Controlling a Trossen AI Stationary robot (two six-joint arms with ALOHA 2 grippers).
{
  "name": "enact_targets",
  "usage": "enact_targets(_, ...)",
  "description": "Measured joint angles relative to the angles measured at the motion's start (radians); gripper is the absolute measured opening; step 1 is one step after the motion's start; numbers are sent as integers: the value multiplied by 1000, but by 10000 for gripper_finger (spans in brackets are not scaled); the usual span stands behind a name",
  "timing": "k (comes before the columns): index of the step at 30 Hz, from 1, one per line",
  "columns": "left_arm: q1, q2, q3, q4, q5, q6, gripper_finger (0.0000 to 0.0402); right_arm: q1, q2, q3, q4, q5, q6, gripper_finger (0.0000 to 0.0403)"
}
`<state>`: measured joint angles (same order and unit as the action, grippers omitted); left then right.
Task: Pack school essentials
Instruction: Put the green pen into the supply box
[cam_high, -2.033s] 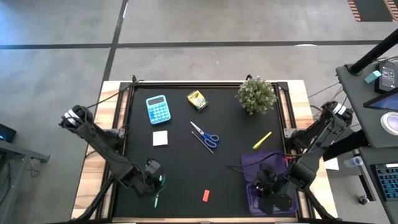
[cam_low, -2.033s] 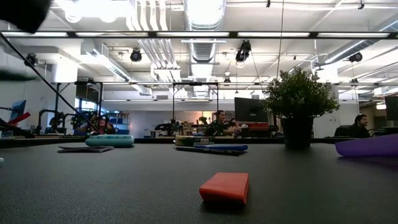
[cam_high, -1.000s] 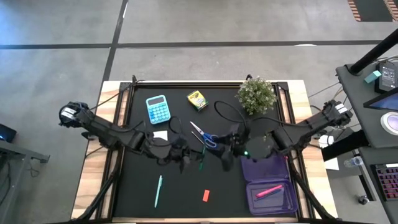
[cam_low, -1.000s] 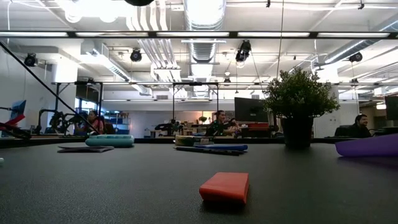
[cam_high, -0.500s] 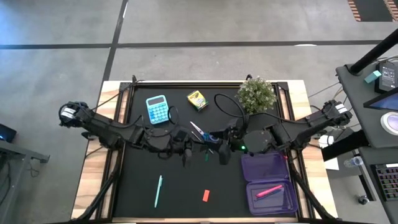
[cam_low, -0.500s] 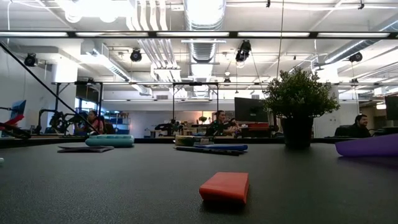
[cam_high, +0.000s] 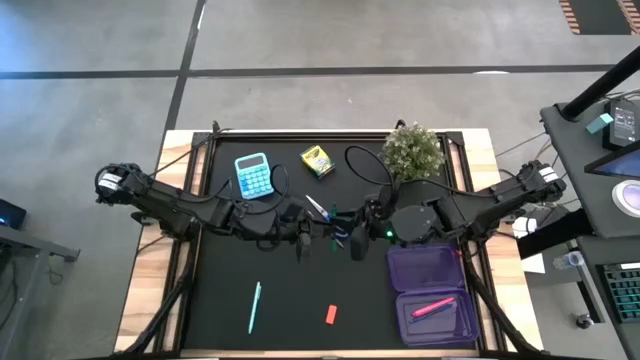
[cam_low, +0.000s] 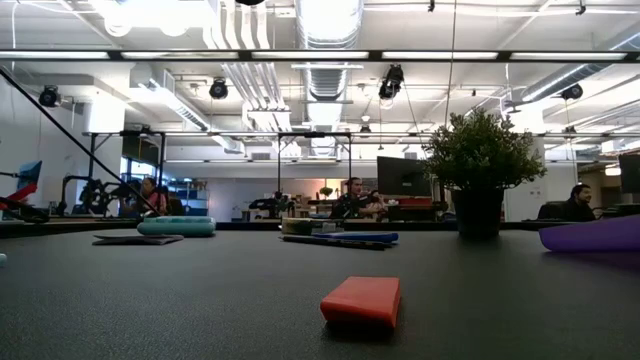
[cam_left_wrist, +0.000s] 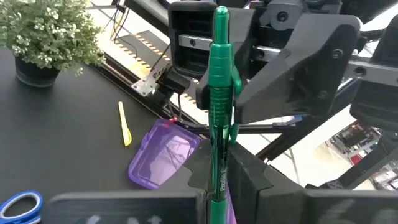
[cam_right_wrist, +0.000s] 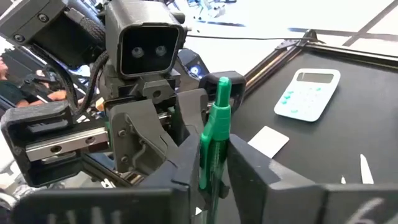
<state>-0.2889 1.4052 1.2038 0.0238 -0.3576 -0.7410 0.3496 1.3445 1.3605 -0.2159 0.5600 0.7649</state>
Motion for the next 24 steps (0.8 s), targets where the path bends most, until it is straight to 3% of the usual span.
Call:
enact_targets(5, 2, 0, 0, 14, 0, 17, 20, 0, 0, 1, -3, 1, -10, 31)
enact_targets(12, 2, 0, -1, 20, 1, 20, 44, 0, 0, 1, -5, -7, -17, 26)
enact_targets(24, 2, 0, -1, 21, 1, 23, 31, 1, 0, 1, -3, -18, -16, 26)
